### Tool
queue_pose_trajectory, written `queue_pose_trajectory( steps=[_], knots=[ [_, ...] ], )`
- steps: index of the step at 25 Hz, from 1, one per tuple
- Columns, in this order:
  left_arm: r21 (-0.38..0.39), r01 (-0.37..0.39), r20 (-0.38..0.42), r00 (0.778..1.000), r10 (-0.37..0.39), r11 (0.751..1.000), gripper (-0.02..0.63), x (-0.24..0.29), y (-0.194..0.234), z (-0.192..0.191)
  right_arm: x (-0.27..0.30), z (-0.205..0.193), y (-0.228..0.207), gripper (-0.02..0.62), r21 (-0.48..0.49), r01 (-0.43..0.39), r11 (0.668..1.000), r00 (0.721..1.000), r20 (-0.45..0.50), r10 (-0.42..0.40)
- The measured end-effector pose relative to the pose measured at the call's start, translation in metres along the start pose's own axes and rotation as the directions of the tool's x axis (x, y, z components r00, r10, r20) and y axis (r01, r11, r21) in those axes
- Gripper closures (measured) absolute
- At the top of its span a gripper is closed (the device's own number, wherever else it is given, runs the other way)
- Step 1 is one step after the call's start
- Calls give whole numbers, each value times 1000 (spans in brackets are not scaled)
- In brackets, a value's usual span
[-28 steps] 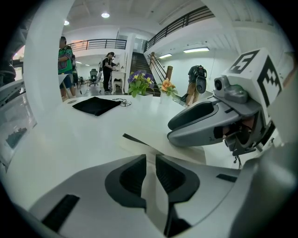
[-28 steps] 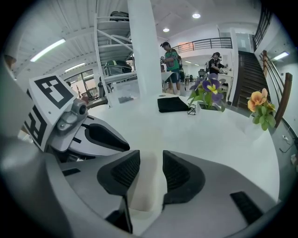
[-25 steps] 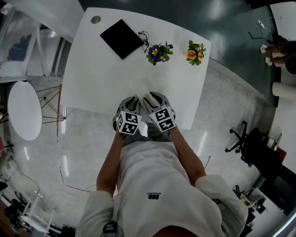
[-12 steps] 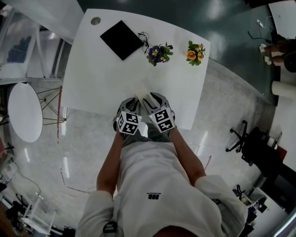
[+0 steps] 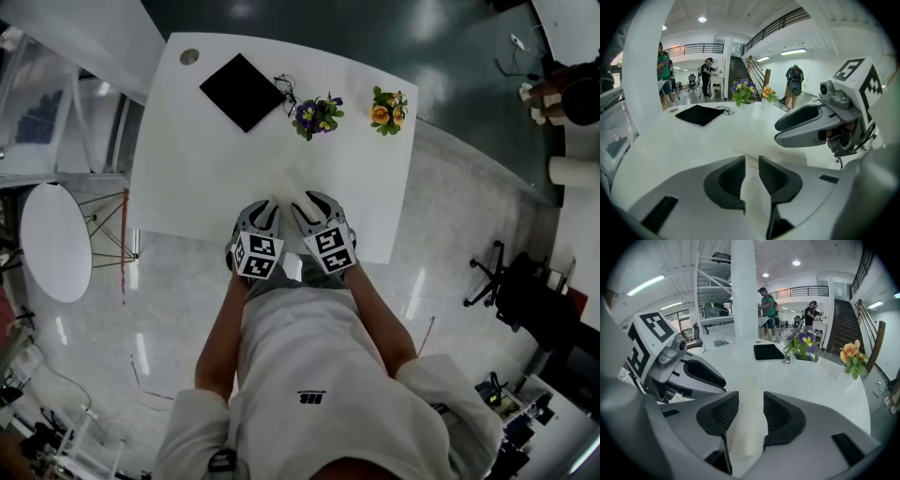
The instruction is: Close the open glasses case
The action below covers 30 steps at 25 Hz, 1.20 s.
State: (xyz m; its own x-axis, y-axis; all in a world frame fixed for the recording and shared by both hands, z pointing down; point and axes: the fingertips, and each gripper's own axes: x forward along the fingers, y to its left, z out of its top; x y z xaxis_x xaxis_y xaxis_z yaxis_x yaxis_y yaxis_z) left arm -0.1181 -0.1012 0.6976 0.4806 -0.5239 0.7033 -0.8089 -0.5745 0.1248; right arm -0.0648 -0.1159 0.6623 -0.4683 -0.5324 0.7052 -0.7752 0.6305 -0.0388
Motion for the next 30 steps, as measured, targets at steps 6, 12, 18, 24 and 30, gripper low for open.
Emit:
queue_pose_trajectory(
  steps=[6,12,18,24,30],
  knots=[
    [23,-4,105,994,1,1000,503,-23,8,44,-29,32,-15,433,28,84,996,993,84,-86],
    [63,-2,226,974,-13,998,503,-51,9,97,-67,68,-30,433,75,163,984,970,171,-174],
    [131,-7,330,943,-37,991,503,-78,4,148,-101,100,-40,433,103,228,968,937,246,-247],
    [160,-32,383,923,-32,987,503,-101,-2,170,-122,114,-38,433,95,240,966,922,290,-257],
    [157,-71,392,920,4,985,503,-116,-12,174,-137,118,-32,433,90,203,975,917,332,-222]
  ],
)
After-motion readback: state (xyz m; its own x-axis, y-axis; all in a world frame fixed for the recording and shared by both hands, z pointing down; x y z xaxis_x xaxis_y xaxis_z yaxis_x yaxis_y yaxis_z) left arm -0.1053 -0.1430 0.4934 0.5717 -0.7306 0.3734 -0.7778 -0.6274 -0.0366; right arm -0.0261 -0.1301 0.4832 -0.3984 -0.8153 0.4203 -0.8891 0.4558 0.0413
